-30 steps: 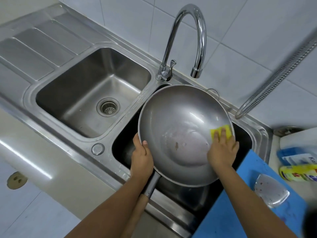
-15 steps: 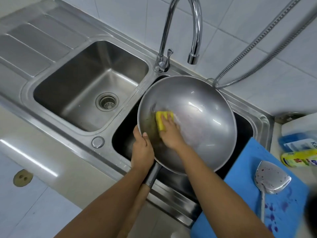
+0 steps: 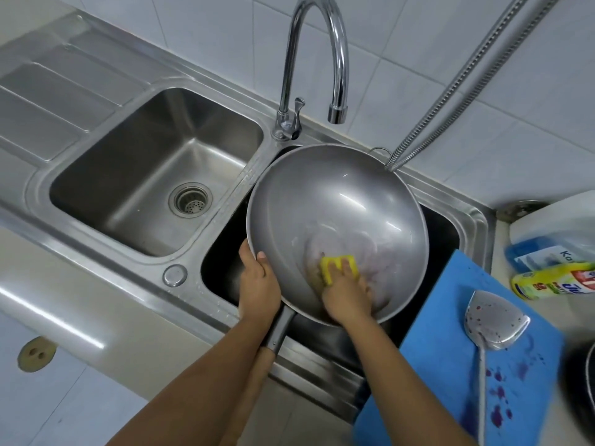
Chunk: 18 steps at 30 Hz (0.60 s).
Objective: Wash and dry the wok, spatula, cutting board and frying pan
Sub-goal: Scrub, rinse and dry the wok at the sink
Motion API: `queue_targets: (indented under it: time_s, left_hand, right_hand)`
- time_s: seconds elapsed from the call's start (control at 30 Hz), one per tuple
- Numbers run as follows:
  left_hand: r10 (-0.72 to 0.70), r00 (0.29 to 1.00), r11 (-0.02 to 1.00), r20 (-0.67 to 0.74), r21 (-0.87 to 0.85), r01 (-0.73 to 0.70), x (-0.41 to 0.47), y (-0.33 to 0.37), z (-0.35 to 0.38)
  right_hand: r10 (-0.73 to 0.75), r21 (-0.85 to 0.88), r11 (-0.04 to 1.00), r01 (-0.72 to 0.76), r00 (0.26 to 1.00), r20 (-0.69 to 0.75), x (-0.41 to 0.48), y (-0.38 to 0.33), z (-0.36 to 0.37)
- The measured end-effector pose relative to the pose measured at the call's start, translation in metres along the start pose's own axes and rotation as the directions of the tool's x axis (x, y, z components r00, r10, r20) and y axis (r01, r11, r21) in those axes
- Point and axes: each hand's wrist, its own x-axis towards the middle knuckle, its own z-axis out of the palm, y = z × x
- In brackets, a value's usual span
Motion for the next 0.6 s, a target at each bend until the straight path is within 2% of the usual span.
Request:
queue_targets:
  time_s: [0.2, 0.33, 0.47, 0.6]
  left_hand:
    - [-0.012, 1.000, 0.999, -0.014, 0.038, 0.013, 0.003, 0.001, 0.001]
    - [0.003, 1.000, 0.999, -0.022, 0.054, -0.002, 0.004, -0.003, 0.001]
    - [-0.002, 1.000, 0.999, -0.021, 0.037, 0.003, 0.004, -0.003, 0.002]
    - [-0.032, 0.999, 0.999, 0.004, 0.025, 0.032, 0.003, -0.002, 0.000]
  right_hand:
    - [-0.313, 0.284, 0.912, 0.297, 0.950, 0.009, 0.018, -0.078, -0.001]
    - [-0.286, 0.398, 0.878, 0.265, 0.958, -0.008, 0.043, -0.092, -0.023]
    - [-0.326, 0.477, 0.835, 0.274, 0.945, 0.027, 0.030, -0.079, -0.008]
    - [-0.353, 0.364, 0.877, 0.313, 0.935, 0.046, -0.027, -0.031, 0.005]
